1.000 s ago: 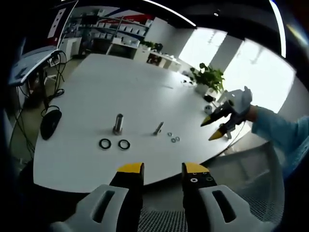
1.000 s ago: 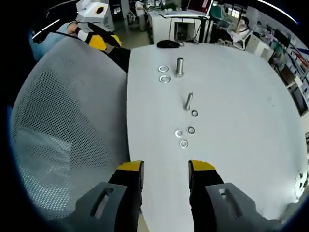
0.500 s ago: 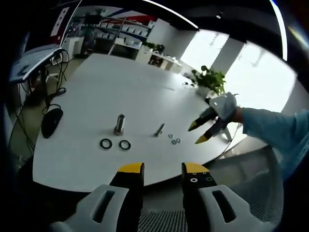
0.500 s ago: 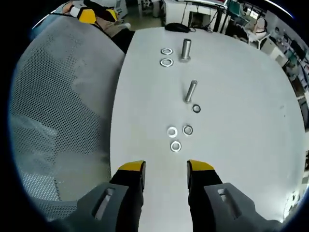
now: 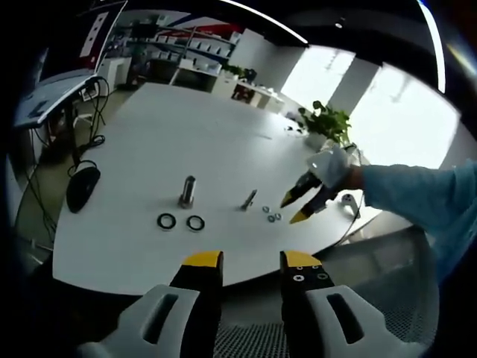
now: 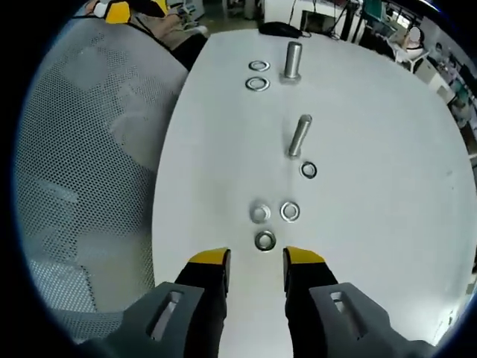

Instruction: Place the washer onto the threaded stud by aligning its center hole with the stud, sliding it down to the base, and recovering from edge contact or off-axis alignment until the washer reaches the visible bottom stop.

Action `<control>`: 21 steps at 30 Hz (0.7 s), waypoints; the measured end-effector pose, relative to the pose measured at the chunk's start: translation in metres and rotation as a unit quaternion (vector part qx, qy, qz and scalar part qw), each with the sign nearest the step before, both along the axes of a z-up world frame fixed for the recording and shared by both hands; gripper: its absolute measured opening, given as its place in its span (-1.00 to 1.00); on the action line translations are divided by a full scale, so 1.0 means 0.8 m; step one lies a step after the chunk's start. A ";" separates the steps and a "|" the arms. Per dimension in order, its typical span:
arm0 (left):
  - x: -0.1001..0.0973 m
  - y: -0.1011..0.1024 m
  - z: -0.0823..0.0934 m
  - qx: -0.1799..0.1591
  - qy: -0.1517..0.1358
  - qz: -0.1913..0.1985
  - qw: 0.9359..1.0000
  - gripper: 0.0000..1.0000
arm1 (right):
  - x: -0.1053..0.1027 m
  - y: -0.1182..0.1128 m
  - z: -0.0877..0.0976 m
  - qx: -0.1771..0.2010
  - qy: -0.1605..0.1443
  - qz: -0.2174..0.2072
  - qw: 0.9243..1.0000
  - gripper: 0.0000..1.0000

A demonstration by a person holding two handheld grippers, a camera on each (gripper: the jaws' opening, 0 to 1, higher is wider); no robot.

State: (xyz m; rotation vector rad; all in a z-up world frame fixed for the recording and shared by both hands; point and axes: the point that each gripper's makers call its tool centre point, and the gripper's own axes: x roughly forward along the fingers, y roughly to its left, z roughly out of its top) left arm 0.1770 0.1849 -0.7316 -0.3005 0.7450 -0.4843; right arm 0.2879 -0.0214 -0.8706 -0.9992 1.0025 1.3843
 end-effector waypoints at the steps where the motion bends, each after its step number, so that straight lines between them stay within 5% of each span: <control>1: 0.000 0.000 0.000 0.000 0.000 0.000 1.000 -0.43 | 0.000 0.000 -0.001 -0.003 0.000 0.003 1.000 -0.39; 10: 0.000 -0.001 -0.001 -0.002 0.003 -0.002 1.000 -0.43 | 0.011 0.000 -0.010 -0.019 0.000 -0.013 1.000 -0.41; 21: 0.001 0.001 0.000 -0.005 0.003 0.005 1.000 -0.43 | 0.013 0.008 -0.010 -0.028 -0.022 0.030 0.999 -0.53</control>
